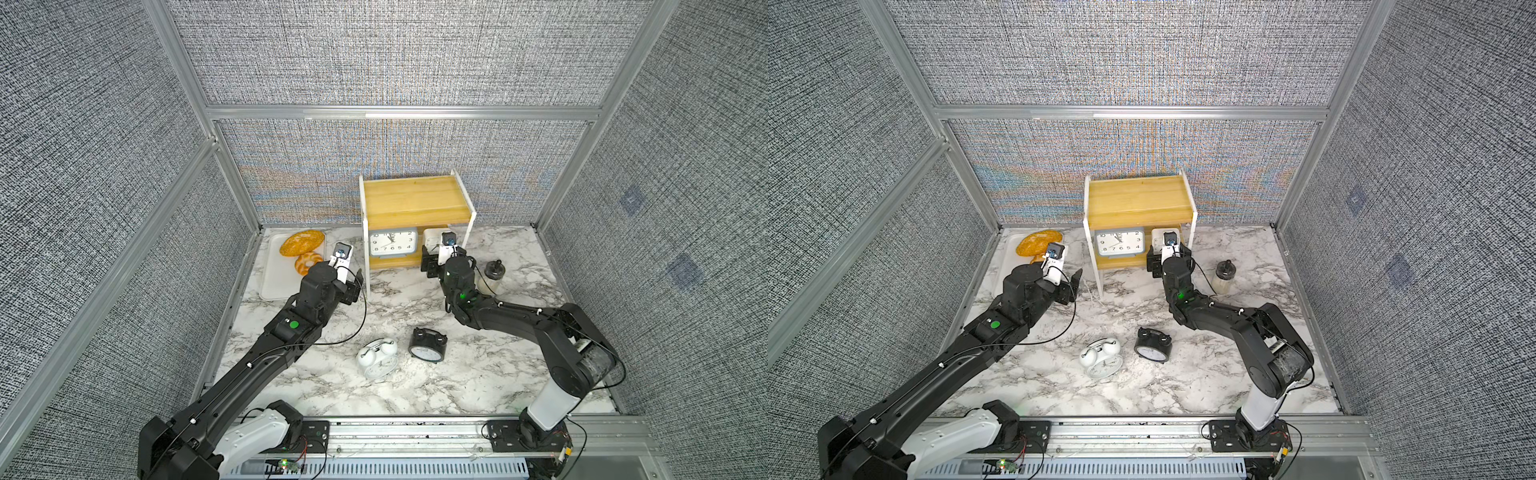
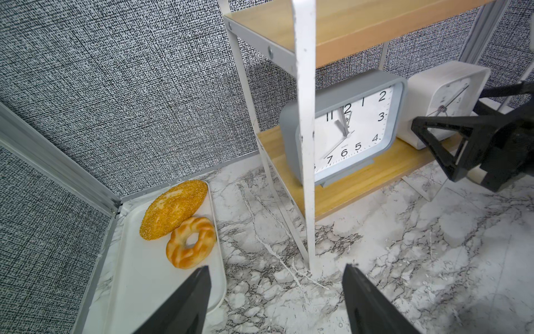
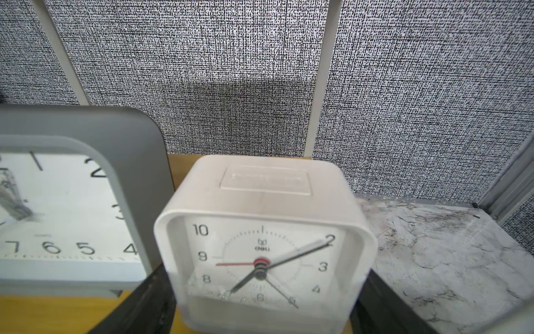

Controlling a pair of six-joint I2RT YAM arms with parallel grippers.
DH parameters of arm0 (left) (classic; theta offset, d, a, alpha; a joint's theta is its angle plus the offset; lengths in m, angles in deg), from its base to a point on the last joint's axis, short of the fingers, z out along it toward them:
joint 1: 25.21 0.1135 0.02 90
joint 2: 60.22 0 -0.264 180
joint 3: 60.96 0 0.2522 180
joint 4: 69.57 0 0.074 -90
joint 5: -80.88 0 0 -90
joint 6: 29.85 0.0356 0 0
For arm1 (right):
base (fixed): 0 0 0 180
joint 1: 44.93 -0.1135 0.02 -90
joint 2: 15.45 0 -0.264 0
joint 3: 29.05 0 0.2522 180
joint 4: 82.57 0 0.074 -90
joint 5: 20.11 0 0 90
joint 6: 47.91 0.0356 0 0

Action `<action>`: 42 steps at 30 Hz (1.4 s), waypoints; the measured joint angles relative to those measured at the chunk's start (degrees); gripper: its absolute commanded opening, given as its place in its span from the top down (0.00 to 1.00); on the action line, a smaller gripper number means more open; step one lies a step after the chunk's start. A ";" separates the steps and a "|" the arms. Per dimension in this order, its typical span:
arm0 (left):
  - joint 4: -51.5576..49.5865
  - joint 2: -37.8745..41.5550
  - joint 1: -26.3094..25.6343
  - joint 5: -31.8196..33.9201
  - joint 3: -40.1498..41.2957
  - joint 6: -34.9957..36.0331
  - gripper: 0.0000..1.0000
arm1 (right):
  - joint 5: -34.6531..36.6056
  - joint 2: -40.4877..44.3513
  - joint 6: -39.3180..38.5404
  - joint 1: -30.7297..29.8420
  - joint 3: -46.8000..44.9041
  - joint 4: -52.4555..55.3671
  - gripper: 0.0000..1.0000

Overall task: Place the alarm clocks on the shelf by style
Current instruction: Place the alarm on the shelf.

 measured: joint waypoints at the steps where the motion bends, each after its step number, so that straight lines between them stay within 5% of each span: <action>1: -0.02 0.00 0.02 0.02 0.00 0.00 0.23 | 0.20 -0.13 -0.02 -0.09 0.15 -0.02 0.29; 42: -0.02 0.22 0.39 0.00 0.13 0.15 0.22 | 2.56 -1.05 -0.66 -1.07 0.55 1.53 0.04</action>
